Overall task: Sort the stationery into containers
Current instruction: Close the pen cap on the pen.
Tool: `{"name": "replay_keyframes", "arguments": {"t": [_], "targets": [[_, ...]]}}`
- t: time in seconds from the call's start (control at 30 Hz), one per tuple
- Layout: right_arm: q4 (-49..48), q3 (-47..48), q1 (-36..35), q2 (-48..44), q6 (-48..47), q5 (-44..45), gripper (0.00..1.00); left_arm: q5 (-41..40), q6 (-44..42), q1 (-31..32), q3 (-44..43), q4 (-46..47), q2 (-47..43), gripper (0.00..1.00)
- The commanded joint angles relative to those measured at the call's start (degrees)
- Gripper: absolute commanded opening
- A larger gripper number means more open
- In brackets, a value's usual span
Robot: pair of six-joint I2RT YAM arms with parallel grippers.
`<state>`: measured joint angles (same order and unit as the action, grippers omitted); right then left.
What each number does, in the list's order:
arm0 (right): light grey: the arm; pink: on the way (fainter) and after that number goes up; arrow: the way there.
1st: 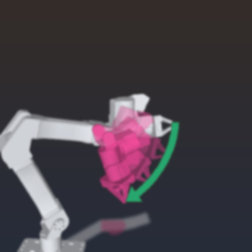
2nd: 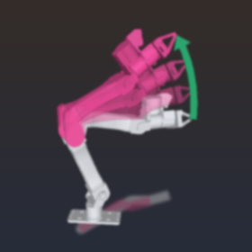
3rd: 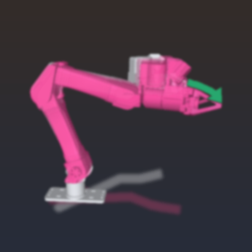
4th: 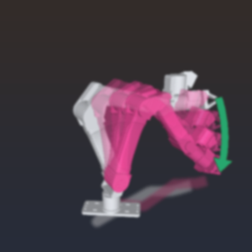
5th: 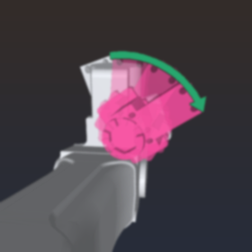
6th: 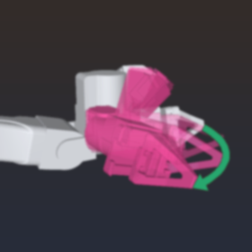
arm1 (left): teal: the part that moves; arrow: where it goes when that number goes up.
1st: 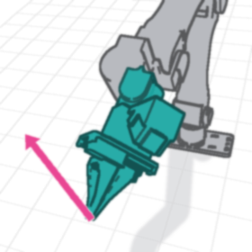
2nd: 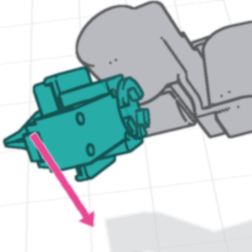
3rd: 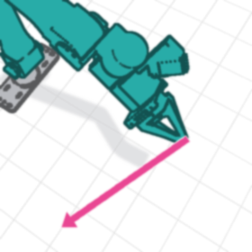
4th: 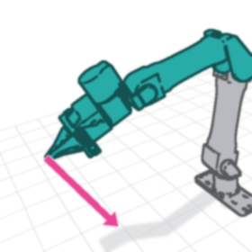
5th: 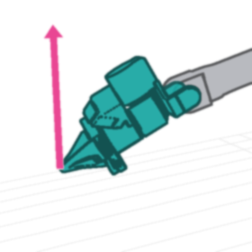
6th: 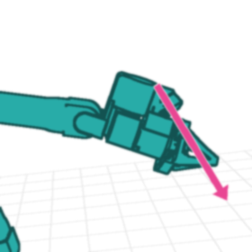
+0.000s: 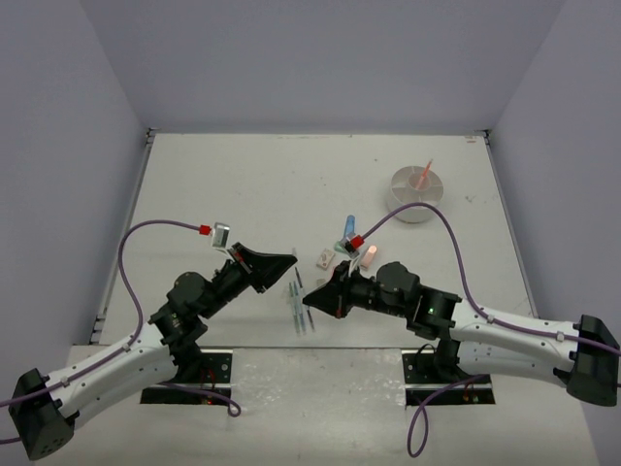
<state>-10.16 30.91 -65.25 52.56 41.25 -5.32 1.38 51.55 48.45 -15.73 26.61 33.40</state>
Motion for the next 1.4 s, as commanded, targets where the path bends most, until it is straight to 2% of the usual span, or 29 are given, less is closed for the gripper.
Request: {"name": "replay_keyframes", "arguments": {"t": [0.0, 0.87, 1.17, 1.37], "targets": [[0.2, 3.2, -0.4, -0.4, -0.8, 1.8, 0.0, 0.3, 0.5, 0.0, 0.6, 3.5, 0.6, 0.0], [0.8, 5.1, -0.3, -1.2, -1.4, 5.1, 0.0, 2.2, 2.4, 0.0, 2.0, 5.8, 0.9, 0.0], [-7.5, 5.6, -0.4, 1.3, 1.3, 4.3, 0.0, 2.5, 3.4, 0.0, 2.4, 7.8, 1.5, 0.0], [-11.4, 5.1, -0.3, 3.4, 3.3, 12.3, 0.0, 2.7, 4.3, 0.0, 2.3, 8.0, 0.6, 0.0]]}}
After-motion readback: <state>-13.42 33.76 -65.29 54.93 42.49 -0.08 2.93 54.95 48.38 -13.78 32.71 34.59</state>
